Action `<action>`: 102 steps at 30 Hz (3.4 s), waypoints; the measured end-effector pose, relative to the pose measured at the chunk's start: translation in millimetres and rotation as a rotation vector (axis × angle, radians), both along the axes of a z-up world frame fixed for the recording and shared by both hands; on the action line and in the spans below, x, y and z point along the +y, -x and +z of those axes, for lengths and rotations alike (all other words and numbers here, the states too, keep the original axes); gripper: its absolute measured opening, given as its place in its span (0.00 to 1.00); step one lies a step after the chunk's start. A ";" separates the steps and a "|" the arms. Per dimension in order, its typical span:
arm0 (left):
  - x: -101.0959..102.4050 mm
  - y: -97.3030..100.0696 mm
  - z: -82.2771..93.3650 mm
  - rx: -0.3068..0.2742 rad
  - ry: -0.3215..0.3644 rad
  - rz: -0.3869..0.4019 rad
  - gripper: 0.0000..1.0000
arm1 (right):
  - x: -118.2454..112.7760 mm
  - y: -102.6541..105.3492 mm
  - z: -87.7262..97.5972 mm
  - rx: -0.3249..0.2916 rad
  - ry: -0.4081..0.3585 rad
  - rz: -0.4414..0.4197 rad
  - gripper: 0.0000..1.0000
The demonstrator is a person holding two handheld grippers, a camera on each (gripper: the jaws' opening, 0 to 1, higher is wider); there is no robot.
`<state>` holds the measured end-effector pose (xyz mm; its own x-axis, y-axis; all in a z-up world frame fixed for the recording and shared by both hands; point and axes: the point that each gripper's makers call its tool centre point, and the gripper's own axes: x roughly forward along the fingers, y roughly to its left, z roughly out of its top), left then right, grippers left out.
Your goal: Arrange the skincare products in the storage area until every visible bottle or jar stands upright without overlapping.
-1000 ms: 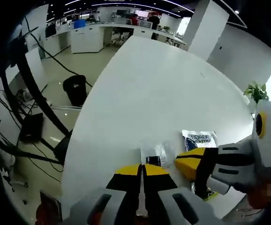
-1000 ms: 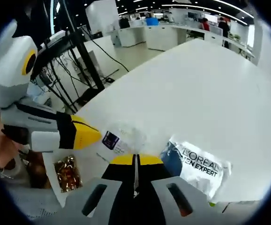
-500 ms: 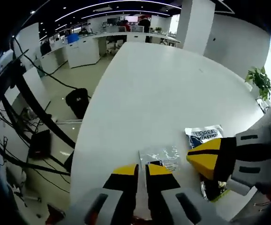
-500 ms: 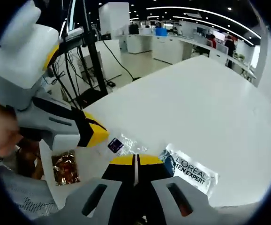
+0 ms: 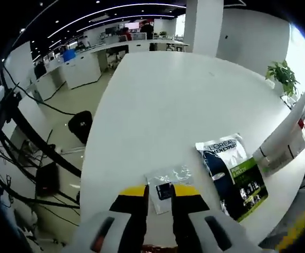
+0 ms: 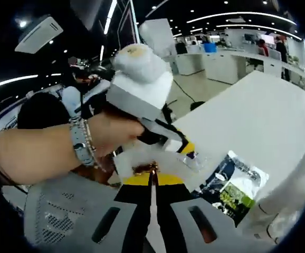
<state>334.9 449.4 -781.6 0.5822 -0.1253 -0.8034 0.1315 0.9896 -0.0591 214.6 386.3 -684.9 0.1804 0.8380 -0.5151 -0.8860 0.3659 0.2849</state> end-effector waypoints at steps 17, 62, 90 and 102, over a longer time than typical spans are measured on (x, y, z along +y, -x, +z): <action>-15.8 -1.6 -22.6 -0.057 -0.066 -0.060 0.19 | -68.3 4.3 -6.6 -0.007 0.001 -0.144 0.01; -12.3 4.9 42.2 -0.065 0.065 0.006 0.36 | -63.3 19.0 -17.4 0.034 0.027 -0.091 0.01; 18.3 121.5 -23.8 0.350 -0.096 -0.117 0.67 | -62.5 26.6 -29.1 0.050 0.066 -0.059 0.01; 17.4 123.0 -31.0 0.378 -0.098 -0.093 0.73 | -62.2 26.0 -31.9 0.062 0.073 -0.059 0.01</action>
<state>211.9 466.8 -812.7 0.2330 -0.0759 -0.9695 0.2078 0.9778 -0.0266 188.6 324.1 -716.8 0.1944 0.7867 -0.5860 -0.8436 0.4389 0.3094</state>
